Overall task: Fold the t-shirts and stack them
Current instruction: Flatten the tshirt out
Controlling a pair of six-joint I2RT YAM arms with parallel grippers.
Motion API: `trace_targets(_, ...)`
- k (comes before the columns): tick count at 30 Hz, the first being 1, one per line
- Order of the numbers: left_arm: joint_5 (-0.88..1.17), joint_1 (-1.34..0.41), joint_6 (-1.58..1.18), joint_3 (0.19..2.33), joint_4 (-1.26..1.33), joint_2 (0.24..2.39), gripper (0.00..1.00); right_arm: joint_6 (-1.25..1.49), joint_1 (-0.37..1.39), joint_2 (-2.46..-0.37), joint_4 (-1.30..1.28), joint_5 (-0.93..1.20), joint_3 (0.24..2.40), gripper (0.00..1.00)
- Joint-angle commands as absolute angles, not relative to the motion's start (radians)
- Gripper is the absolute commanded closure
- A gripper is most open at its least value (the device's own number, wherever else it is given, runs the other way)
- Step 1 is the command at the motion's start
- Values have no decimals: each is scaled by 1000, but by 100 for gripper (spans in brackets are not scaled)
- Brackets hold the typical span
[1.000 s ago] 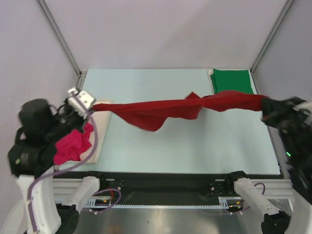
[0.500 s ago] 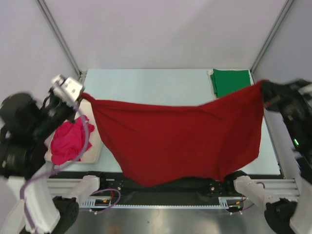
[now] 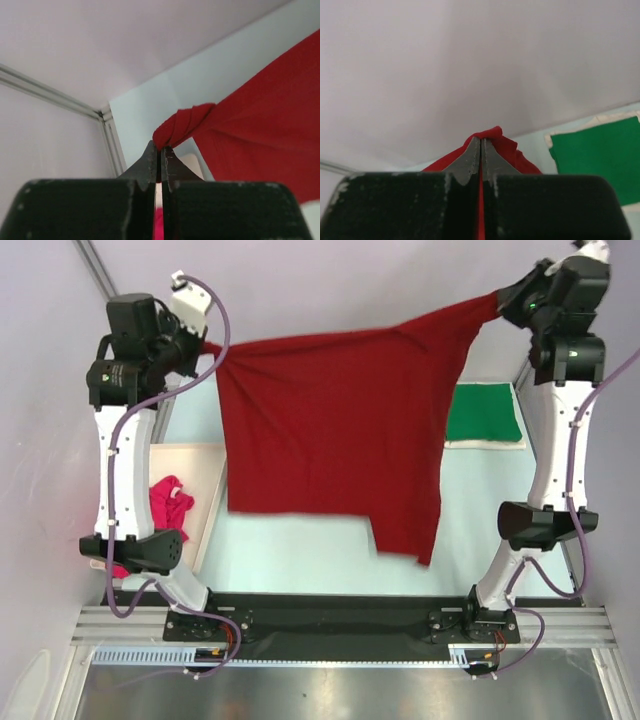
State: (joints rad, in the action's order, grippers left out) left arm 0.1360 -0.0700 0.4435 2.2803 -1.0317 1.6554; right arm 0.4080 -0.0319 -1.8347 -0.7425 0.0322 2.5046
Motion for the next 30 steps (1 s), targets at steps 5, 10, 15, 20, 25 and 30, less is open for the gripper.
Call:
trace_targets(5, 129, -61, 388, 2312, -891, 1574, 100, 482, -146, -1709, -538, 140, 2539, 100)
trace_targets(10, 159, -61, 419, 2038, -822, 1471, 100, 394, -150, -1632, -621, 150, 2395, 100)
trace_targets(15, 181, -61, 472, 1649, -739, 1312, 100, 342, -149, -1316, -548, 137, 1811, 100)
trace_targets(20, 198, -61, 505, 1334, -733, 1165, 100, 426, -149, -1002, -574, 40, 1335, 100)
trace_targets(25, 255, -61, 544, 1027, -762, 1097, 100, 522, -126, -757, -575, 141, 865, 100)
trace_targets(30, 247, -63, 621, 835, -787, 1057, 100, 558, -115, -586, -693, 164, 694, 100)
